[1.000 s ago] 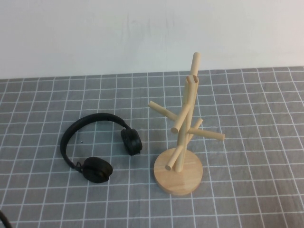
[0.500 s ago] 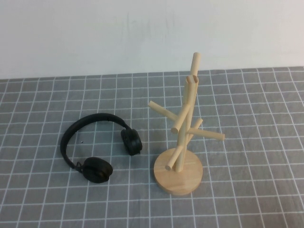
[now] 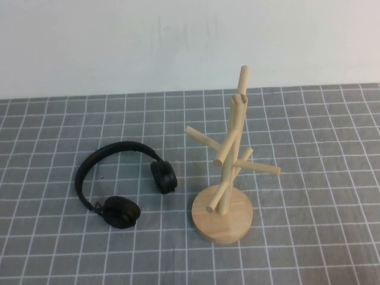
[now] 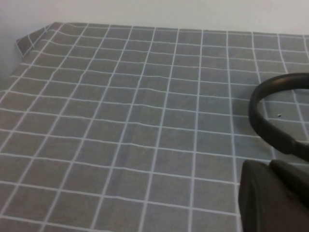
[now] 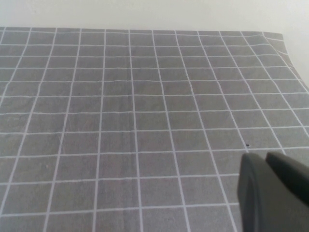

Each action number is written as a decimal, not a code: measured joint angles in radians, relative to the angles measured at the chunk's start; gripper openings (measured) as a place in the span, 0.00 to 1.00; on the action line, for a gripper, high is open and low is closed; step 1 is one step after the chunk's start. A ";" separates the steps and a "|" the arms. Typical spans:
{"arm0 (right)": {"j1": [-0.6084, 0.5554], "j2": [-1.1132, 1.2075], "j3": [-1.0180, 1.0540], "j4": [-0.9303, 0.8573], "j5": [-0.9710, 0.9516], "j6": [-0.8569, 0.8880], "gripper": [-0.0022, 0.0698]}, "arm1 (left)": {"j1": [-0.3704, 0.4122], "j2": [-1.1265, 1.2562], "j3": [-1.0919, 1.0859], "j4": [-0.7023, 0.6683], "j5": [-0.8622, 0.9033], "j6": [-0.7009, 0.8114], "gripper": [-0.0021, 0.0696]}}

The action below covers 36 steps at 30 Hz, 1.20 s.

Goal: Take out the headphones from the headphone stand

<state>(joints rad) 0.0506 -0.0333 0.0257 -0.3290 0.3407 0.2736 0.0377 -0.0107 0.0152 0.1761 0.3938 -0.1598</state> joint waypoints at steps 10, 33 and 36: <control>0.000 0.000 0.000 0.000 0.001 0.000 0.02 | -0.038 -0.001 0.000 0.000 0.000 -0.095 0.02; 0.000 0.000 0.000 0.000 0.001 0.000 0.02 | -0.038 -0.001 0.000 0.011 -0.001 -0.043 0.02; 0.000 0.000 0.000 0.000 0.001 0.000 0.02 | -0.038 -0.001 0.000 0.011 -0.001 -0.043 0.02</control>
<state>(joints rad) 0.0506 -0.0333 0.0257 -0.3290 0.3420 0.2736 0.0000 -0.0121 0.0152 0.1870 0.3924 -0.2028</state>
